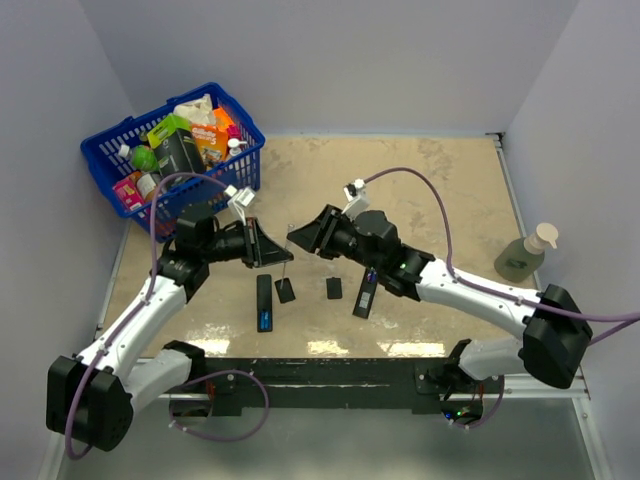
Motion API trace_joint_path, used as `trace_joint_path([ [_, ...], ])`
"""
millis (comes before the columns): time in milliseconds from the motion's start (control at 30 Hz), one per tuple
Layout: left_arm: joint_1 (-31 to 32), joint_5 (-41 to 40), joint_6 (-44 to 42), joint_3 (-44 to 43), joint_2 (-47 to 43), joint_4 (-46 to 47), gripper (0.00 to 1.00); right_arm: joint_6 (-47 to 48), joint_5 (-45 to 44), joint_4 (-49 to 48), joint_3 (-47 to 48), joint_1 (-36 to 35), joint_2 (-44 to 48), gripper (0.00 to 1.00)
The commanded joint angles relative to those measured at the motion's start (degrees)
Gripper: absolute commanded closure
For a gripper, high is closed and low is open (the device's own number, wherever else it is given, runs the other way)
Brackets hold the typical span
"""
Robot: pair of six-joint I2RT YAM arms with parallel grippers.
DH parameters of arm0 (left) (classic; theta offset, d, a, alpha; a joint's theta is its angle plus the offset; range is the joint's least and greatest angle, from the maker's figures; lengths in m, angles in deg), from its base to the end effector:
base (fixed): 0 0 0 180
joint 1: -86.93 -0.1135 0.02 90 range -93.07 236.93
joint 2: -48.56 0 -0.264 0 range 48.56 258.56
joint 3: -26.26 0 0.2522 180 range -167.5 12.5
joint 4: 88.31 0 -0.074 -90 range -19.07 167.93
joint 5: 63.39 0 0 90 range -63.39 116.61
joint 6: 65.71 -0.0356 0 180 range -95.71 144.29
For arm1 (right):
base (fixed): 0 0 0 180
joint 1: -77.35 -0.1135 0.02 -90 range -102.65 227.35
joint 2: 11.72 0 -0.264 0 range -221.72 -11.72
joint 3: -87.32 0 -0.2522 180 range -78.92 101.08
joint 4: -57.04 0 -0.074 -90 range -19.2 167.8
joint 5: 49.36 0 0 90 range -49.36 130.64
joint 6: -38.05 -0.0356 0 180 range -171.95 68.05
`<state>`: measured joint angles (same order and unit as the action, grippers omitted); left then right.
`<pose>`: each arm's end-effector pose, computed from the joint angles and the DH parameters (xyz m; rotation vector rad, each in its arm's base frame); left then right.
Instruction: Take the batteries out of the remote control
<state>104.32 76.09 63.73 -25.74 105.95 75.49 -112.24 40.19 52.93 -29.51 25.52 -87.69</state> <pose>0.2010 -0.0913 0.2765 0.2335 2.0928 -1.4644 0.1920 0.2438 0.2972 0.1504 1.9441 1.3849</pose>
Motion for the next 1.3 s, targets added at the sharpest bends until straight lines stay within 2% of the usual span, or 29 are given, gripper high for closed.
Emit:
trace_joint_path([
  [0,-0.42,0.54,-5.67,-0.17,0.18,-0.28,1.00,8.42,0.88,17.37,9.99,-0.02,2.14,0.51],
  [33,-0.42,-0.07,-6.91,-1.04,0.10,-2.72,1.00,11.66,1.67,20.04,11.31,0.24,1.79,0.41],
  [167,-0.42,-2.63,-13.32,-1.40,-2.00,-4.77,1.00,17.22,5.18,29.81,16.15,1.38,1.17,0.30],
  [300,-0.42,-3.24,-15.71,-1.40,-4.21,-4.59,1.00,21.87,12.39,34.73,18.61,4.28,0.12,0.30],
  [367,-0.42,-2.98,-16.76,-1.92,-4.30,-5.56,1.00,24.69,14.85,36.93,20.72,4.63,-0.67,0.33],
  [567,-0.34,2.73,-17.11,-2.72,-1.49,-6.44,1.00,26.72,23.29,33.61,22.66,4.72,-1.90,0.36],
  [800,-0.25,4.93,-16.94,-4.48,-0.35,-6.88,1.00,26.80,23.12,34.13,27.40,4.81,-7.26,0.34],
  [900,-0.25,5.37,-16.94,-4.22,-0.17,-6.79,1.00,28.03,22.86,36.14,30.39,4.90,-10.16,0.37],
  [1000,-0.25,5.46,-17.03,-3.60,-0.69,-6.53,1.00,29.17,21.55,37.20,31.89,4.90,-11.57,0.47],
  [1033,-0.25,5.63,-17.03,-3.42,-0.87,-6.53,1.00,29.44,21.02,37.46,32.33,4.90,-11.75,0.53],
  [1100,-0.25,5.72,-17.12,-2.99,-1.40,-6.27,1.00,29.71,20.40,37.64,32.33,4.99,-11.75,0.60],
  [1133,-0.25,5.64,-17.12,-2.81,-1.49,-6.26,1.00,29.71,20.57,37.30,32.16,5.08,-11.84,0.67],
  [1233,-0.25,5.28,-17.29,-2.81,-1.84,-6.35,1.00,30.14,20.93,37.38,31.72,5.25,-11.84,0.75],
  [1267,-0.25,5.28,-17.29,-2.81,-1.75,-6.44,1.00,30.32,20.75,37.29,31.45,5.25,-11.49,0.81],
])
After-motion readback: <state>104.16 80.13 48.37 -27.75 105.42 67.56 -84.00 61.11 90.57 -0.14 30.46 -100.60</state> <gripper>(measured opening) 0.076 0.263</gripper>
